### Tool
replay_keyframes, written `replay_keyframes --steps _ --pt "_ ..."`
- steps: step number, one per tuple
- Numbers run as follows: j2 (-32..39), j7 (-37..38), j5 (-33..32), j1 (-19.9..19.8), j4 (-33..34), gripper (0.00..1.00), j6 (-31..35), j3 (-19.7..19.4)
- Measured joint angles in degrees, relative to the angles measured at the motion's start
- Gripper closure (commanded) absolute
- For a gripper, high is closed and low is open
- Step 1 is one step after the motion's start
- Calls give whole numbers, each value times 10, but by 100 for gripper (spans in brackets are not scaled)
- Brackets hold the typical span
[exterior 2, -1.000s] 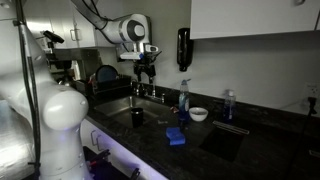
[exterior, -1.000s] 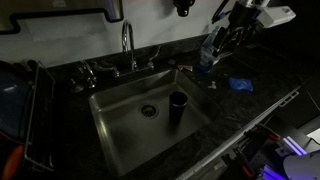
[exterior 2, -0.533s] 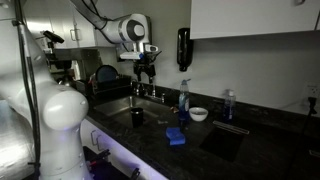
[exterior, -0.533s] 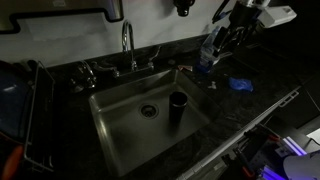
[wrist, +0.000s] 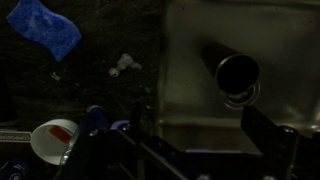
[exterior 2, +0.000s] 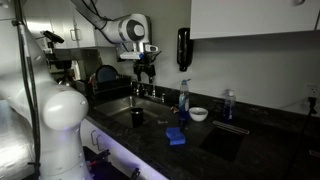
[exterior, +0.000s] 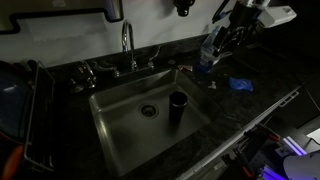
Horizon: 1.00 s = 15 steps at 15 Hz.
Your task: Remove the bottle from the sink and put it on the base top
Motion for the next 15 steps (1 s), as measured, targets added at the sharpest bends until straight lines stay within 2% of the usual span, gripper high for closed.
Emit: replay_keyframes --steps 7,15 --pt "2 -33 17 2 -1 0 5 0" --pt "25 -45 60 40 -41 0 80 13"
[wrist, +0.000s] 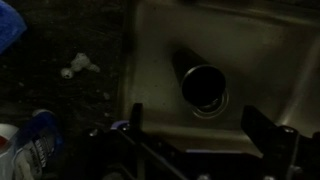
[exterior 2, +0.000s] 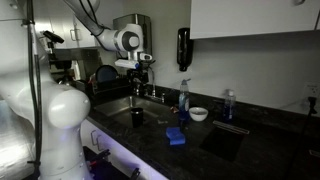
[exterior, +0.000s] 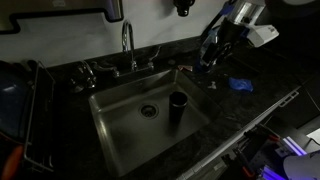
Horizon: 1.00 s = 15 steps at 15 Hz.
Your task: Remove the bottle from the sink and put it on the base top
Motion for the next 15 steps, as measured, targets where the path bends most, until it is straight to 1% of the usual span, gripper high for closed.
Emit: replay_keyframes --steps 6,11,15 --pt "44 -2 8 21 -17 0 54 18" --pt "99 -9 0 23 -13 0 96 24" --pt "139 -11 -15 23 -3 0 117 24"
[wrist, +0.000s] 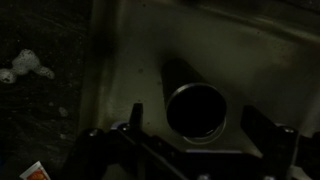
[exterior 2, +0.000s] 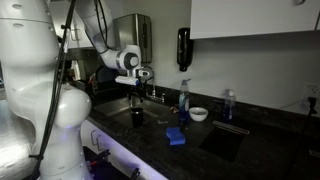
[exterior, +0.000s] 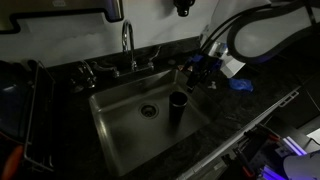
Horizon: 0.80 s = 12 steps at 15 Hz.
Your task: Remove the bottle from the sink and put it on the base top
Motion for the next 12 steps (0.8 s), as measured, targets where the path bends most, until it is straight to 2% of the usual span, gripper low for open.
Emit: replay_keyframes --steps 12 --pt "110 26 -99 0 69 0 11 -2"
